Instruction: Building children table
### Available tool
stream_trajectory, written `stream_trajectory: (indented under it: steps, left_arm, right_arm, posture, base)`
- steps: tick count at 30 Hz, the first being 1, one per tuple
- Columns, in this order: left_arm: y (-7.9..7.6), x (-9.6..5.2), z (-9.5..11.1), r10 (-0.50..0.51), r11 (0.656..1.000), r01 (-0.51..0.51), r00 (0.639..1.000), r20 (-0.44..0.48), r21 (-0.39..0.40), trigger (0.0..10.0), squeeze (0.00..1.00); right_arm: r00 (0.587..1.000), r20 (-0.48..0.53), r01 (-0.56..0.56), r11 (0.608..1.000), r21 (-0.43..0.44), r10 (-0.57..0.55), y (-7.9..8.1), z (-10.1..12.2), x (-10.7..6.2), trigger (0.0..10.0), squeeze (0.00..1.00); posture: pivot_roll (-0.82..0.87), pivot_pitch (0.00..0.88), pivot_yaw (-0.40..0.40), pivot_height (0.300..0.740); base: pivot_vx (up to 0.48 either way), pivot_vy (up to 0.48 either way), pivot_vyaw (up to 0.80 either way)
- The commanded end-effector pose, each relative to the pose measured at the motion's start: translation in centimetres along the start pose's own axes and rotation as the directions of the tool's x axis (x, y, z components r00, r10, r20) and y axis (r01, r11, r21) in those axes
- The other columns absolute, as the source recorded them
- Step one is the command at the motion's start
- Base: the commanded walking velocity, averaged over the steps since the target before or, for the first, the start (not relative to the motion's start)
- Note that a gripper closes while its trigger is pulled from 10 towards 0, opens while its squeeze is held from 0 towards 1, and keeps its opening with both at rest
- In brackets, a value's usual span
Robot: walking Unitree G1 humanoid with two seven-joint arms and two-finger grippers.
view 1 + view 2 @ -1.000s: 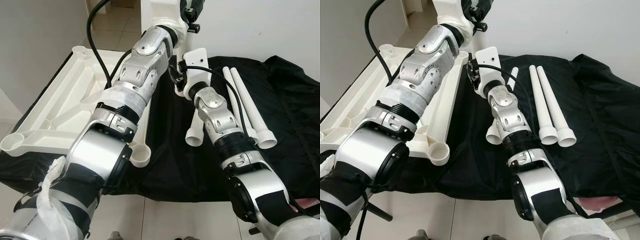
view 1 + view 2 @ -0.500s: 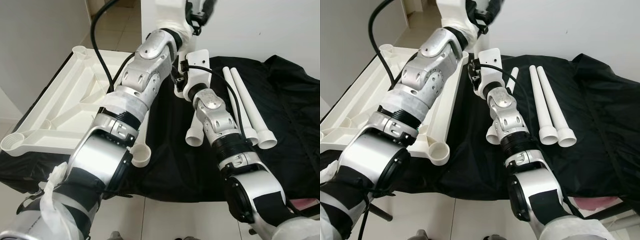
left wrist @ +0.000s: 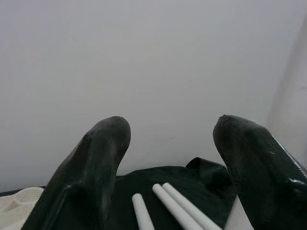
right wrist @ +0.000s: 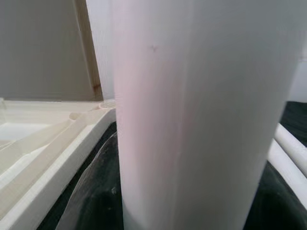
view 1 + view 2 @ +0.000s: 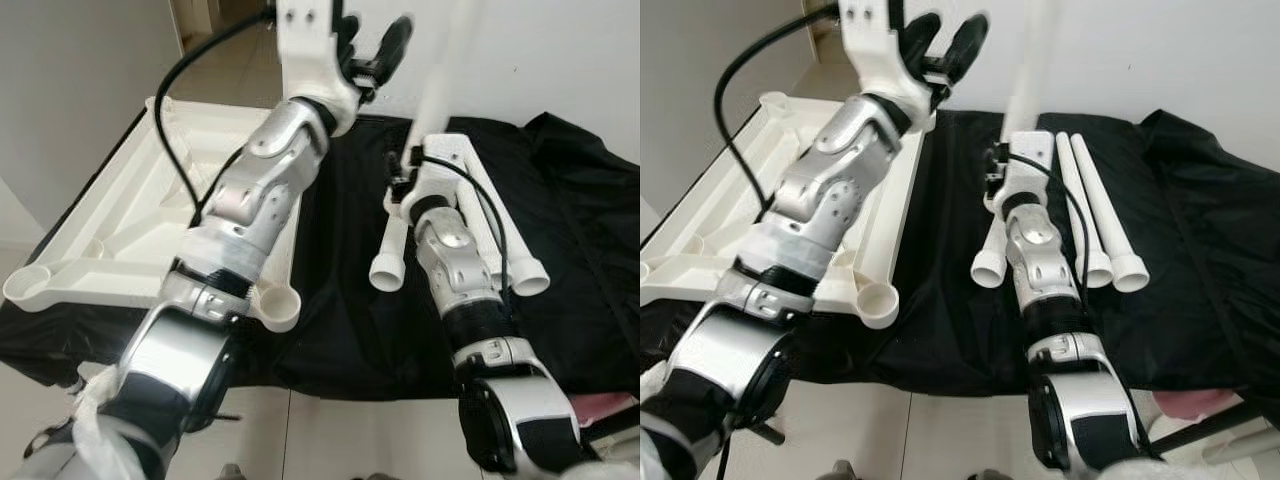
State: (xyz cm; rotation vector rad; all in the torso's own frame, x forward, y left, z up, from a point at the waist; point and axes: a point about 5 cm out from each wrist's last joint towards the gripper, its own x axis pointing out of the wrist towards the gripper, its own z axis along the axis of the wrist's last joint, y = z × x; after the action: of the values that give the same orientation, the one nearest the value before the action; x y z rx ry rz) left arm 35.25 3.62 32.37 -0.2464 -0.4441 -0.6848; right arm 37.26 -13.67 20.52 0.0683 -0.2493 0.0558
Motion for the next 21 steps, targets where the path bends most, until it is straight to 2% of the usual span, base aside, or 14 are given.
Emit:
stream_trajectory:
  steps: [1,2,5,6,9,11,13,17,19,20,21]
  left_arm:
    - [-1.1,-0.9,-0.3,-0.293,0.955,0.295,0.955,-0.034,0.037,10.0,0.0]
    - [-1.1,-0.9,-0.3,-0.293,0.955,0.295,0.955,-0.034,0.037,10.0,0.0]
    - [0.5,-2.3,-1.4,-0.235,0.965,0.244,0.967,-0.095,0.094,10.0,0.0]
    - [0.5,-2.3,-1.4,-0.235,0.965,0.244,0.967,-0.095,0.094,10.0,0.0]
    - [1.9,-3.8,-2.3,-0.195,0.973,0.21,0.97,-0.147,0.092,10.0,0.0]
    - [2.7,-5.0,-3.0,-0.18,0.971,0.205,0.964,-0.195,0.12,10.0,0.0]
    - [3.0,-5.5,-3.3,-0.172,0.97,0.203,0.961,-0.216,0.134,10.0,0.0]
    - [4.8,-8.1,-4.6,-0.131,0.964,0.195,0.94,-0.315,0.179,10.0,0.0]
    - [5.3,-9.0,-5.1,-0.117,0.969,0.186,0.927,-0.356,0.165,10.0,0.0]
    - [5.3,-9.0,-5.1,-0.117,0.969,0.186,0.927,-0.356,0.165,10.0,0.0]
    - [5.2,-9.5,-5.0,-0.141,0.964,0.211,0.921,-0.364,0.16,10.0,0.0]
  right_arm:
    - [0.998,0.058,-0.006,0.999,0.049,0.003,-0.3,0.6,-0.5,10.0,0.0]
    - [0.998,0.058,-0.006,0.999,0.049,0.003,-0.3,0.6,-0.5,10.0,0.0]
    - [0.996,0.083,0.006,0.999,0.048,-0.01,-1.2,0.5,-1.5,10.0,0.0]
    - [0.996,0.083,0.006,0.999,0.048,-0.01,-1.2,0.5,-1.5,10.0,0.0]
    - [0.997,0.062,0.043,0.999,0.012,-0.044,-2.3,-0.1,-2.5,10.0,0.0]
    - [0.996,0.05,0.076,0.997,0.01,-0.076,-3.4,-0.5,-3.2,10.0,0.0]
    - [0.995,0.05,0.089,0.996,0.007,-0.089,-3.8,-0.5,-3.5,10.0,0.0]
    - [0.991,0.061,0.12,0.993,0.001,-0.12,-5.2,-0.4,-4.6,10.0,0.0]
    - [0.991,0.06,0.123,0.992,-0.002,-0.122,-5.6,-0.4,-4.9,10.0,0.0]
    - [0.991,0.06,0.123,0.992,-0.002,-0.122,-5.6,-0.4,-4.9,10.0,0.0]
    - [0.989,0.058,0.137,0.991,-0.011,-0.136,-5.9,-0.4,-5.0,10.0,0.0]
  posture:
    - [-0.01,0.0,-0.011,0.74]
    - [-0.01,0.0,-0.011,0.74]
    - [-0.01,0.0,-0.01,0.74]
    - [-0.01,0.0,-0.01,0.74]
    - [-0.01,0.0,-0.012,0.74]
    - [-0.01,0.0,-0.012,0.74]
    - [-0.01,0.0,-0.012,0.74]
    - [-0.01,0.0,-0.007,0.74]
    - [-0.01,0.0,-0.006,0.74]
    - [-0.01,0.0,-0.006,0.74]
    - [-0.01,0.0,-0.006,0.74]
  base:
    - [0.0,0.0,0.0]
    - [0.0,0.0,0.0]
    - [0.0,0.0,0.0]
    - [0.0,0.0,0.0]
    - [0.0,0.0,0.0]
    - [0.0,0.0,0.0]
    - [0.0,0.0,0.0]
    - [0.0,0.0,0.0]
    - [0.0,0.0,0.0]
    - [0.0,0.0,0.0]
    - [0.0,0.0,0.0]
